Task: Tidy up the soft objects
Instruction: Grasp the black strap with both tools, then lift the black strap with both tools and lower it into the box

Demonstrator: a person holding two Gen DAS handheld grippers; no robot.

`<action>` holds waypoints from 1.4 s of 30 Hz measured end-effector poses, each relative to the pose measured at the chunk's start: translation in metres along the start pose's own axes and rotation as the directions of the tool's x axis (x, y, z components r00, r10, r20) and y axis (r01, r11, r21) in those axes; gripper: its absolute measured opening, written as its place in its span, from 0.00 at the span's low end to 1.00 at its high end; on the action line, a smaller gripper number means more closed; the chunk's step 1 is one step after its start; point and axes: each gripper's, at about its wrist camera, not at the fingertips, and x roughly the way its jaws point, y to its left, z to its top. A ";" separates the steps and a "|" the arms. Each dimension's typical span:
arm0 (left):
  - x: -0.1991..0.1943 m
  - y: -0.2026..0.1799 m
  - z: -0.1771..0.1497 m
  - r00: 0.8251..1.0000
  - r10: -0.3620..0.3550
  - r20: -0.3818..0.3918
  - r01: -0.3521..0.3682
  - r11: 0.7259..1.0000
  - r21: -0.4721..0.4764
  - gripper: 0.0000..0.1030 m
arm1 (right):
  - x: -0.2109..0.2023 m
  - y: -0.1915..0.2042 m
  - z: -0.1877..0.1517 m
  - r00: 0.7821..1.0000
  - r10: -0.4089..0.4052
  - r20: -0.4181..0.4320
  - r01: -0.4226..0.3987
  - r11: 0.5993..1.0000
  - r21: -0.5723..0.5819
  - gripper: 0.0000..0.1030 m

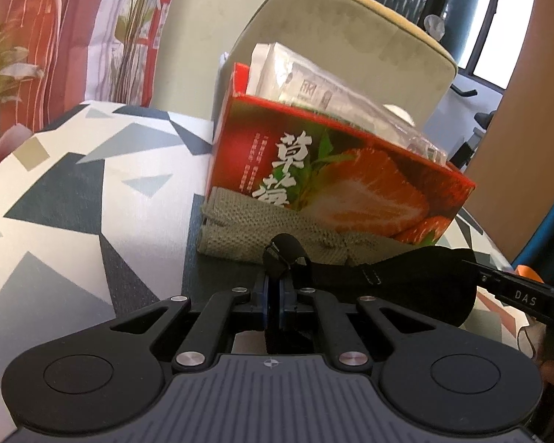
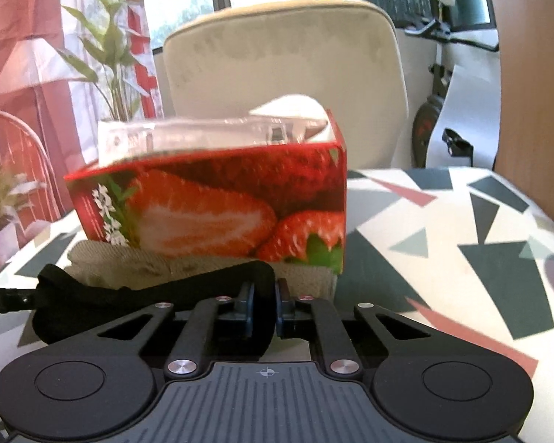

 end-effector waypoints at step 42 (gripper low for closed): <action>-0.057 -0.027 0.073 0.955 -0.045 0.294 0.016 0.995 0.099 0.05 | -0.041 0.004 0.075 0.967 0.110 0.231 -0.111 0.994 -0.009 0.08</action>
